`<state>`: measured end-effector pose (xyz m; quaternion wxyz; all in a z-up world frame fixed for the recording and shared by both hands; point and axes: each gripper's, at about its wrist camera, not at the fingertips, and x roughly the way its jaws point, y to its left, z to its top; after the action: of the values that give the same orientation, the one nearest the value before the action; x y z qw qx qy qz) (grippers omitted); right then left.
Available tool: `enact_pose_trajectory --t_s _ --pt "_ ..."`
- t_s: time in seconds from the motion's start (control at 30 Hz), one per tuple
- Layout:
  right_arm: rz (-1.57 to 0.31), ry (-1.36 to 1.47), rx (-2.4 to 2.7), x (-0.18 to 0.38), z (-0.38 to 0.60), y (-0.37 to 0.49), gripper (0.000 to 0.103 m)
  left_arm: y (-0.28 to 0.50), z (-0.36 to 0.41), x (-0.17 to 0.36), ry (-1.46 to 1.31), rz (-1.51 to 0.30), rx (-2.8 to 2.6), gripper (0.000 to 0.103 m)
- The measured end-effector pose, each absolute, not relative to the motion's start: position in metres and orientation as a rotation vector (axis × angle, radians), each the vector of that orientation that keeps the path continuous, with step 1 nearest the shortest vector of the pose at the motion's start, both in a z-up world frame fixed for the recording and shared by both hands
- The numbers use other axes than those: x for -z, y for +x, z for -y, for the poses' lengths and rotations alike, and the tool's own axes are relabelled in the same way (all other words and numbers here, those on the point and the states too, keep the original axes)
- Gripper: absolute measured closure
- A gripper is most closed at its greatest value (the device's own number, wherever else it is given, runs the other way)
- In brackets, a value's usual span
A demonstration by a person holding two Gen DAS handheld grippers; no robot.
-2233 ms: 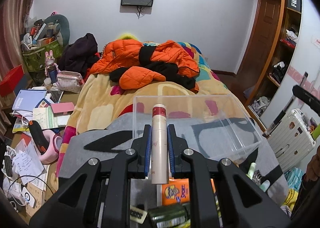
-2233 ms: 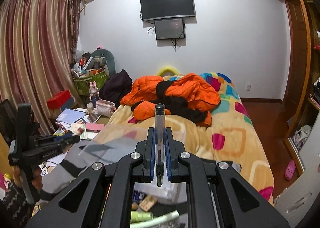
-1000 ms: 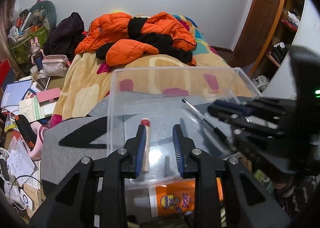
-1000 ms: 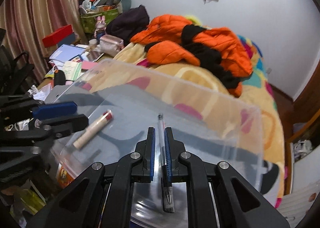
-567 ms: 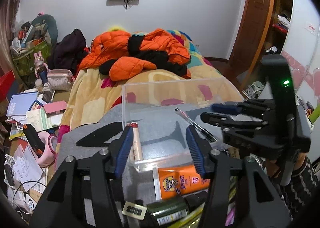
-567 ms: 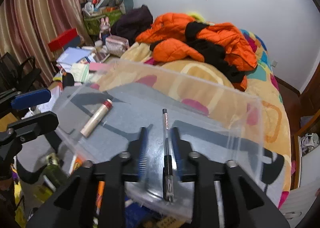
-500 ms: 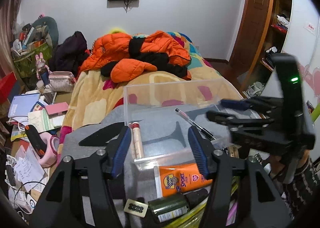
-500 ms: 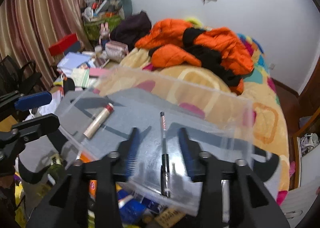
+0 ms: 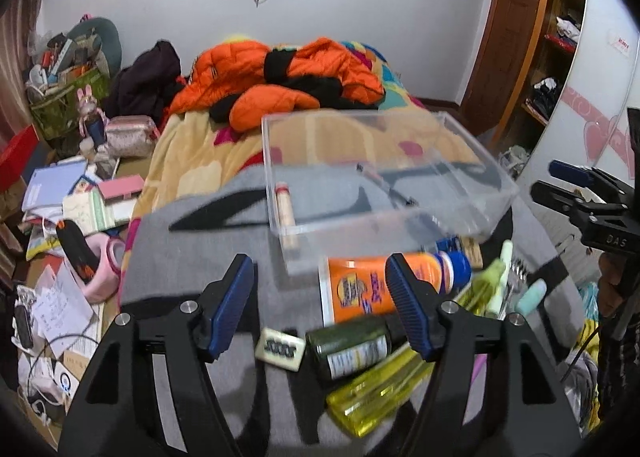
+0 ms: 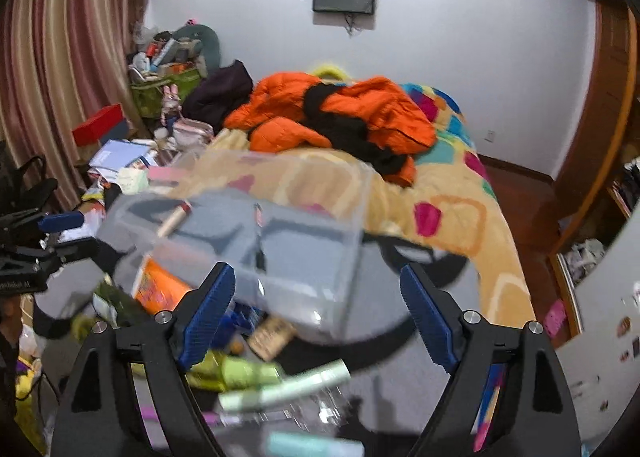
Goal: Organize objects
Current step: 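Grasp the green glass bottle with the left tool while the right tool grasps the mint roll-on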
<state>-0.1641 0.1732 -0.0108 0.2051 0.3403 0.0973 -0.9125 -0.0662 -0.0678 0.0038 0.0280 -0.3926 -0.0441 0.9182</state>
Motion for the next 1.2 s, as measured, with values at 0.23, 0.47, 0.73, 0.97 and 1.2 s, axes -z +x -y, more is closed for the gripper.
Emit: enact_pose_trajectory --t_s 0.23,0.47,0.73,0.97,1.2 --pt "-0.205 1.059 2.544 0.039 -0.207 -0.146 0.02 -0.058 0.064 0.02 -1.299 0.199 -2.765 0.035" --pt "-0.164 1.139 2.533 0.064 -0.22 -0.124 0.02 -0.055 0.056 0.041 -1.364 0.232 -2.713 0.035" --pt "-0.134 1.223 2.509 0.088 -0.228 -0.105 0.02 -0.056 0.064 0.054 -1.393 0.326 -2.707 0.023" --pt "-0.123 1.272 2.505 0.104 -0.227 -0.102 0.02 -0.057 0.055 0.055 -1.35 0.268 -2.738 0.023" --pt "-0.094 1.264 2.515 0.107 -0.226 -0.103 0.03 -0.056 0.049 0.054 -1.319 0.265 -2.73 0.041"
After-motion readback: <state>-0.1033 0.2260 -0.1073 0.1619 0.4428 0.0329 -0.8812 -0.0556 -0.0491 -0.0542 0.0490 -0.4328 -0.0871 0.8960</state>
